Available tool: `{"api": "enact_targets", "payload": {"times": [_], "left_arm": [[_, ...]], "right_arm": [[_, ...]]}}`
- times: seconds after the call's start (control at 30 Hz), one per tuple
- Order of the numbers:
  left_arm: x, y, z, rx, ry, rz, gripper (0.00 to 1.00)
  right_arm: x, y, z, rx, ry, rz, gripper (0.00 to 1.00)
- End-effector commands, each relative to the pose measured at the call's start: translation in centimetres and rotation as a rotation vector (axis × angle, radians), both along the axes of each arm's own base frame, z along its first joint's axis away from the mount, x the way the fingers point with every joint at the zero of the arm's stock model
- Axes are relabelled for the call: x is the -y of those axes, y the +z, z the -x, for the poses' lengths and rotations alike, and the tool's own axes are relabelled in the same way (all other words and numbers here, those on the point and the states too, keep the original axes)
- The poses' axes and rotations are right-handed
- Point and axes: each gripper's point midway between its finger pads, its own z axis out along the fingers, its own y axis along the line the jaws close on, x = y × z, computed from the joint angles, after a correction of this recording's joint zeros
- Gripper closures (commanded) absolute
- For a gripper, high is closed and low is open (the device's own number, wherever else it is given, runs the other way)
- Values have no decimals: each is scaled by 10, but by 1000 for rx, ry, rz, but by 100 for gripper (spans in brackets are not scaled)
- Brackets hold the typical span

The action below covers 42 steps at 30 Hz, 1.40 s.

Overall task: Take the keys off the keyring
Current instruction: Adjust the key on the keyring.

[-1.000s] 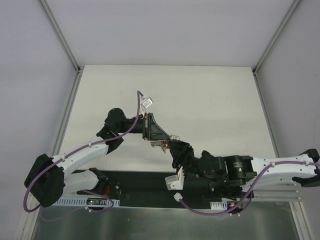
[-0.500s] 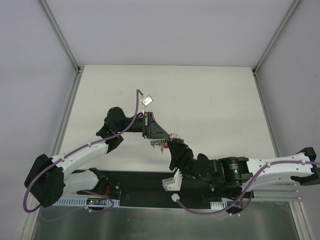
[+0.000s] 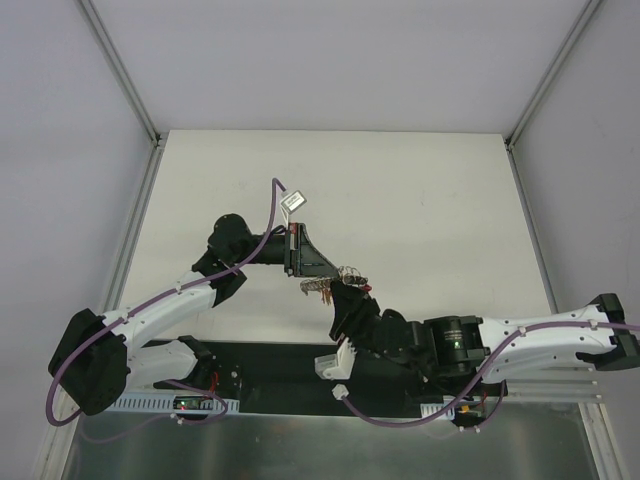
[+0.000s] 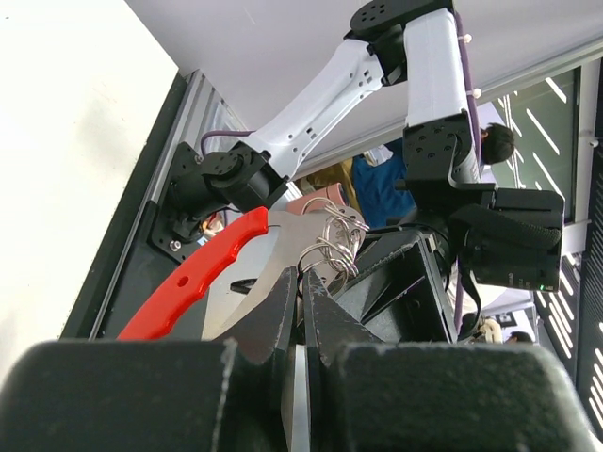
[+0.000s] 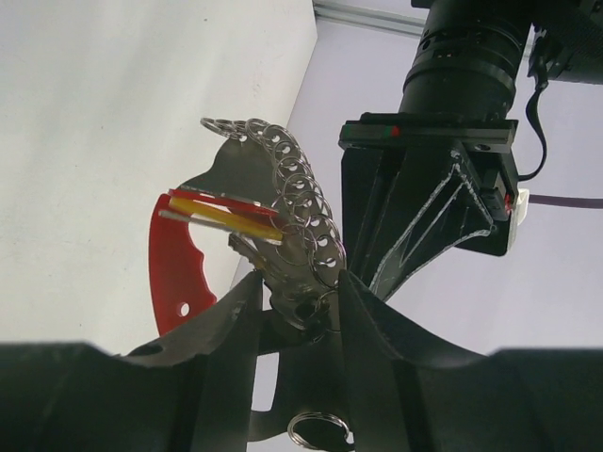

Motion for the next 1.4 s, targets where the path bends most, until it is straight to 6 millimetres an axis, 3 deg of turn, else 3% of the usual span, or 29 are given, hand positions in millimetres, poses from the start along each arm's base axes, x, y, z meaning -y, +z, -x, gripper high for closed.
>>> {"api": "enact_targets", "payload": {"times": [0.0, 0.17, 0.3, 0.43, 0.83, 1.37], "left_arm": [[-7, 33, 7, 76, -24, 75, 100], [-8, 31, 8, 74, -22, 73, 100], [-8, 31, 8, 82, -18, 72, 100], [-7, 23, 5, 81, -1, 45, 100], [-9, -2, -12, 116, 94, -73, 100], [-9, 5, -10, 129, 83, -40, 100]], "right_arm": [[4, 6, -13, -1, -84, -31, 60], [4, -1, -20, -23, -130, -12, 62], [3, 1, -25, -43, -157, -31, 84], [5, 9, -26, -68, -172, -75, 99], [15, 26, -18, -232, -136, -236, 99], [25, 27, -10, -540, -79, -449, 99]]}}
